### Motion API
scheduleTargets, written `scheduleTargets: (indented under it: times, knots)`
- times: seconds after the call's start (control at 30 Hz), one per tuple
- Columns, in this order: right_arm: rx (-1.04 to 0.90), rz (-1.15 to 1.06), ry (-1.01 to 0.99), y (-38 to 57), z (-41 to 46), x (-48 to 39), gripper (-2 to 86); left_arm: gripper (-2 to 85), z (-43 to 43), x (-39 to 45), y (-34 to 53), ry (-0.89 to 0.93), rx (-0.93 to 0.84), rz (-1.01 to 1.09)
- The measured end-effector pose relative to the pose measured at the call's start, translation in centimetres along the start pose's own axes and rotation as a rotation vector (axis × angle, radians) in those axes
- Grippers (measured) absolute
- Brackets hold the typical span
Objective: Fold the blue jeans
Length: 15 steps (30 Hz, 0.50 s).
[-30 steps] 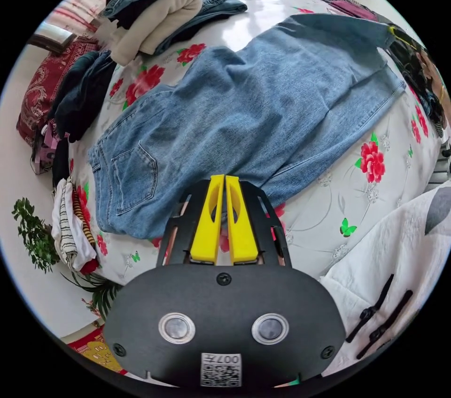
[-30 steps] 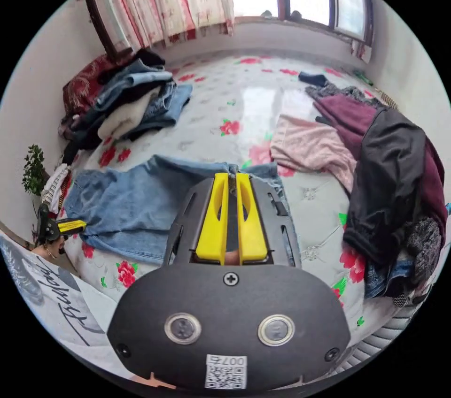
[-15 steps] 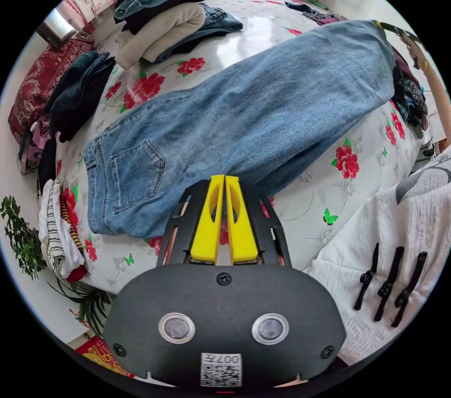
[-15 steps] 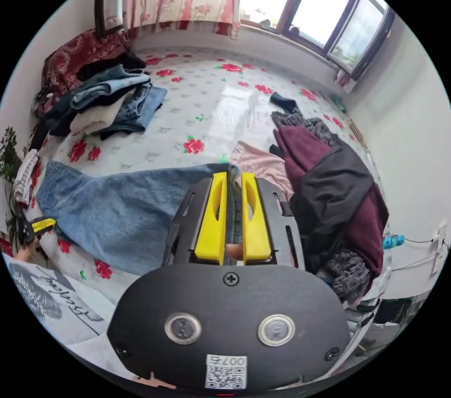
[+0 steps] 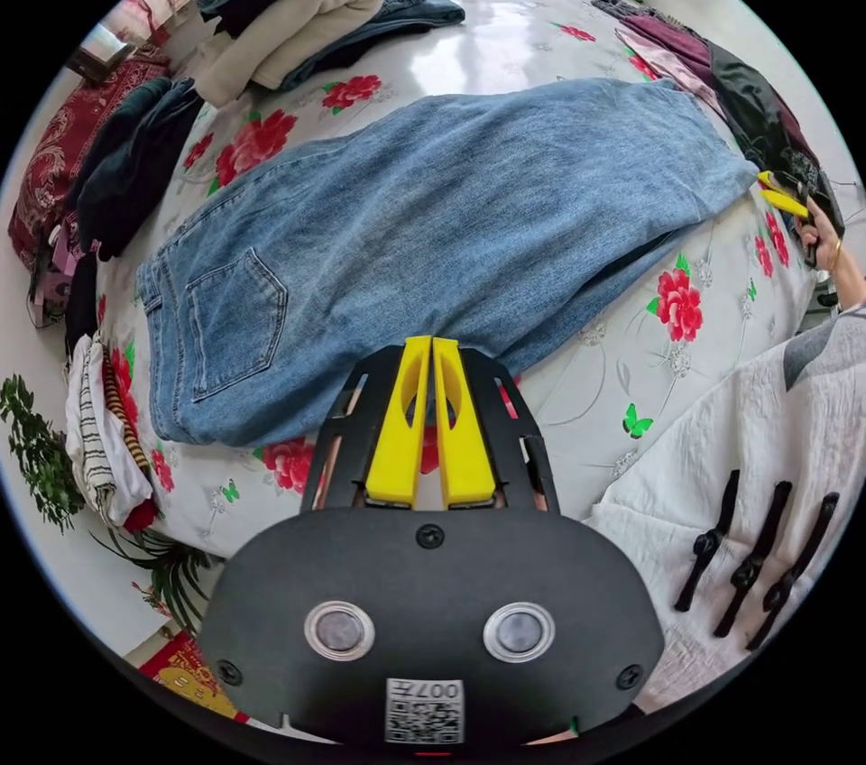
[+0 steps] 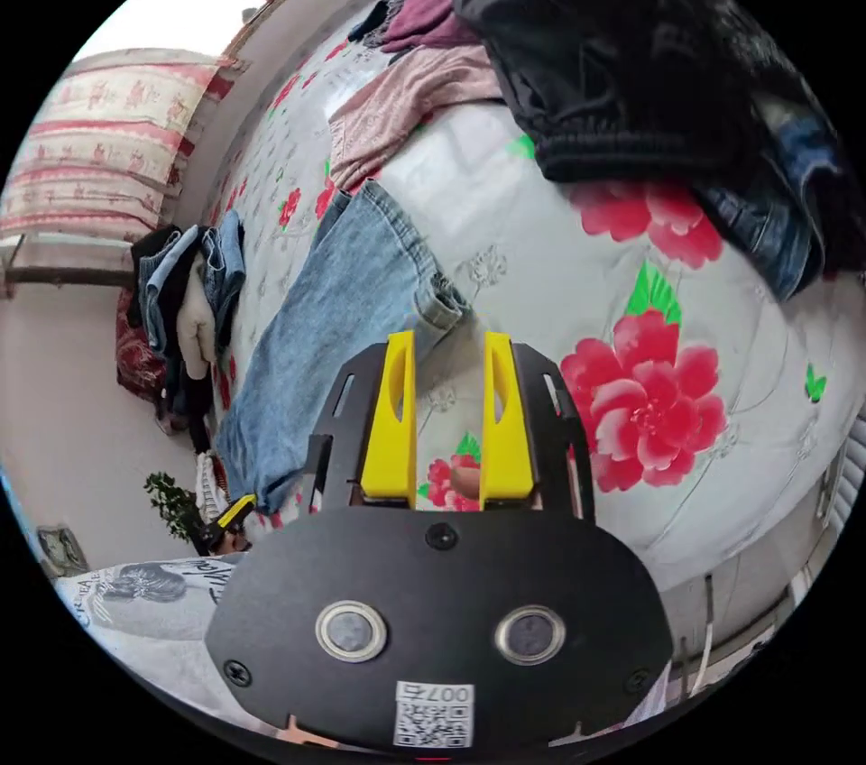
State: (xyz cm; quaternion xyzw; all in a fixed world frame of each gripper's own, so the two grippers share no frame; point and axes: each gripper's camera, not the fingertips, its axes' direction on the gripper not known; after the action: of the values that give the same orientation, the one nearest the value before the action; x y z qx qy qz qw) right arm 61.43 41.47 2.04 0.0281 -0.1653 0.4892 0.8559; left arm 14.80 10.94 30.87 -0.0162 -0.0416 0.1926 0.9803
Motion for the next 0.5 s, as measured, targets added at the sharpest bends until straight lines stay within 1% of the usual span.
scheduleTargets:
  times: [0.07,0.1,0.13,0.2,0.3,0.37,0.47,0.5]
  knots:
    - [0.008,0.026,-0.079,-0.6,0.4,0.8,6.1,-0.9,-0.5,-0.1,0.1,0.012,0.008,-0.015]
    - [0.025,0.017,-0.086,-1.1,0.4,0.4,5.4,-0.9,-0.6,-0.1,0.2,0.017,0.008,-0.017]
    - [0.028,0.005,-0.079,-1.4,0.4,0.0,5.1,-0.9,-0.8,-0.2,0.4,0.029,0.013,-0.029]
    - [0.019,-0.07,0.003,-2.6,0.3,-2.1,3.8,-0.7,-1.2,-0.7,0.9,0.06,0.033,-0.08]
    - [-0.021,-0.136,0.094,-3.7,0.3,-3.8,2.1,-0.2,-3.0,-3.5,2.6,0.121,0.137,-0.241]
    - [-0.035,-0.153,0.126,-4.2,0.1,-4.2,1.3,1.5,-4.1,-7.4,4.6,0.093,0.217,-0.427]
    - [-0.059,-0.152,0.133,-5.1,-0.3,-5.1,0.4,4.7,-3.8,-12.8,5.9,0.0,0.204,-0.616]
    - [-0.066,-0.168,0.111,-5.7,-0.8,-6.1,0.2,5.0,-3.6,-13.7,5.9,-0.012,0.202,-0.63]
